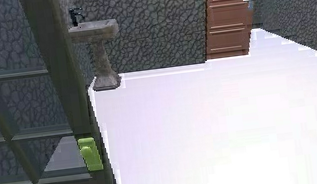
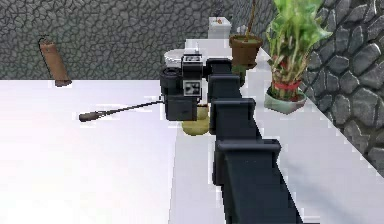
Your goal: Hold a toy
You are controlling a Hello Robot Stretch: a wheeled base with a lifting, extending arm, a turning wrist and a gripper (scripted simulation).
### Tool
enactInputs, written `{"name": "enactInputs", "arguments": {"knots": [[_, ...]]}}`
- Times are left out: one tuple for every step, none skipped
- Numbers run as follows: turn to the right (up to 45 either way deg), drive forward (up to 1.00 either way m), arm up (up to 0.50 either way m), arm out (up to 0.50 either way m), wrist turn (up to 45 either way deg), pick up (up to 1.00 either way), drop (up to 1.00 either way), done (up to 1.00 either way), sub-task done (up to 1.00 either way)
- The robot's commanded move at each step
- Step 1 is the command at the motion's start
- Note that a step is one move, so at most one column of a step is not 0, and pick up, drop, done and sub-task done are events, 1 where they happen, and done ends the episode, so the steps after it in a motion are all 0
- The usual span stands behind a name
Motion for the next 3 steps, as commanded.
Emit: {"name": "enactInputs", "arguments": {"knots": [[0.0,0.0,0.0,0.0,6.0,0.0,0.0,0.0,0.0],[0.0,0.0,-0.1,0.0,0.0,0.0,0.0,0.0,0.0],[0.0,0.0,0.0,0.0,0.0,1.0,0.0,0.0,0.0]]}}
